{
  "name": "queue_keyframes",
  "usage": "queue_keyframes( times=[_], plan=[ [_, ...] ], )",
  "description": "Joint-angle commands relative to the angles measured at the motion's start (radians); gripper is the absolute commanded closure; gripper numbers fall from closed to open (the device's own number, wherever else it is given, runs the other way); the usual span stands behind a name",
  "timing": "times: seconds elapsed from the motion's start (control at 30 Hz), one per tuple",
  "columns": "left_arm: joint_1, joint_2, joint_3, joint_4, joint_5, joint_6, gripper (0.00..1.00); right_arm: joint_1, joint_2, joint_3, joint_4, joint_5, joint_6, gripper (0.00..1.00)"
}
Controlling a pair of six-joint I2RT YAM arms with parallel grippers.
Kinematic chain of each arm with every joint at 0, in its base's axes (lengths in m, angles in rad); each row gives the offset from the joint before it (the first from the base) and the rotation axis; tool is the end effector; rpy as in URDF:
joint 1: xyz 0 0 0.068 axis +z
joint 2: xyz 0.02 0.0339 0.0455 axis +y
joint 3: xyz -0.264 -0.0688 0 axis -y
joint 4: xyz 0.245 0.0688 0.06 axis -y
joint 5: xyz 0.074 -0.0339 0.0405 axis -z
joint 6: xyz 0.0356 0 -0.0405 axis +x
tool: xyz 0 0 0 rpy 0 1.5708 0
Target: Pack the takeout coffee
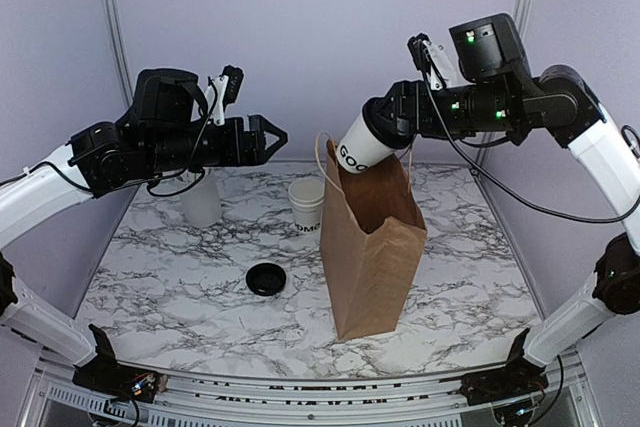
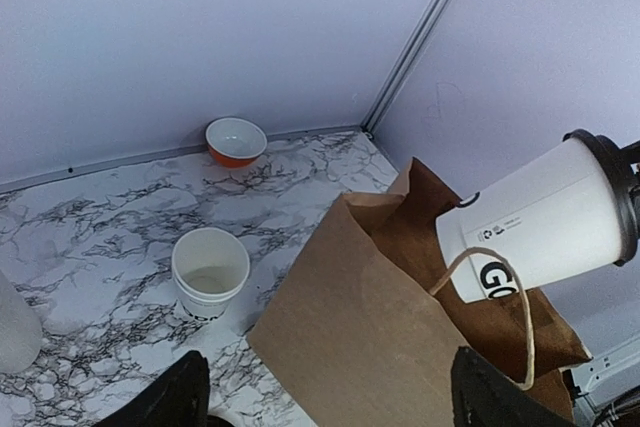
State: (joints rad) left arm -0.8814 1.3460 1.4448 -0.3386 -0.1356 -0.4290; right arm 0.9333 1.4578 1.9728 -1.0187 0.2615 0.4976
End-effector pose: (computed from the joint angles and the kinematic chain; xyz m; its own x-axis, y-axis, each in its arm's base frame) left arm 0.1978 -0.2324 0.4288 -0.4207 -0.1376 -0.8967 0.5565 0.7415 -0.3749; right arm 0.1674 0.2106 0.4964 -0.5586 0.0204 -0.8292 -0.4266 0.8502 0.3084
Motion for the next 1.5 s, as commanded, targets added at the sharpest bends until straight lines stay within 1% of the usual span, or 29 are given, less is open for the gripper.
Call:
queue_keyframes(
  times=[0.0,0.13,0.23,0.3,0.4,0.53,0.63,0.73,0.77,0.97,1.0,1.03,1.2,1.33,1.47],
  plan=[
    [0.003,0.008,0.049,0.055,0.218,-0.027,0.13,0.012,0.012,0.011,-0.027,0.02,0.012,0.42],
    [-0.003,0.008,0.065,0.068,0.298,-0.037,0.07,0.021,0.029,0.019,-0.049,0.029,0.01,0.42],
    [-0.01,0.027,0.08,0.066,0.316,-0.037,0.06,0.031,0.048,0.036,-0.069,0.043,0.009,0.42],
    [-0.015,0.053,0.1,0.048,0.305,-0.037,0.08,0.039,0.059,0.052,-0.084,0.055,0.009,0.43],
    [-0.024,0.096,0.134,0.017,0.292,-0.035,0.16,0.05,0.074,0.073,-0.101,0.066,0.009,0.43],
    [-0.036,0.149,0.174,-0.005,0.287,-0.032,0.28,0.063,0.097,0.098,-0.132,0.077,0.009,0.43],
    [-0.043,0.179,0.201,-0.021,0.268,-0.031,0.41,0.069,0.116,0.113,-0.155,0.089,0.007,0.43],
    [-0.046,0.192,0.213,-0.026,0.26,-0.032,0.57,0.074,0.129,0.116,-0.17,0.089,0.004,0.43],
    [-0.047,0.193,0.214,-0.026,0.258,-0.033,0.61,0.073,0.133,0.116,-0.174,0.087,0.003,0.43],
    [-0.057,0.186,0.206,-0.031,0.248,-0.027,0.96,0.074,0.165,0.118,-0.186,0.066,-0.009,0.43],
    [-0.058,0.183,0.204,-0.032,0.247,-0.025,0.98,0.073,0.172,0.119,-0.189,0.065,-0.011,0.43],
    [-0.061,0.181,0.202,-0.033,0.244,-0.025,1.0,0.073,0.177,0.12,-0.193,0.066,-0.013,0.44],
    [-0.063,0.163,0.188,-0.033,0.228,-0.024,1.0,0.073,0.192,0.103,-0.205,0.068,-0.013,0.44],
    [-0.063,0.14,0.175,-0.031,0.2,-0.025,1.0,0.07,0.179,0.049,-0.199,0.068,-0.01,0.43],
    [-0.064,0.122,0.158,-0.032,0.19,-0.025,1.0,0.054,0.167,-0.019,-0.185,0.032,-0.011,0.44]
  ],
)
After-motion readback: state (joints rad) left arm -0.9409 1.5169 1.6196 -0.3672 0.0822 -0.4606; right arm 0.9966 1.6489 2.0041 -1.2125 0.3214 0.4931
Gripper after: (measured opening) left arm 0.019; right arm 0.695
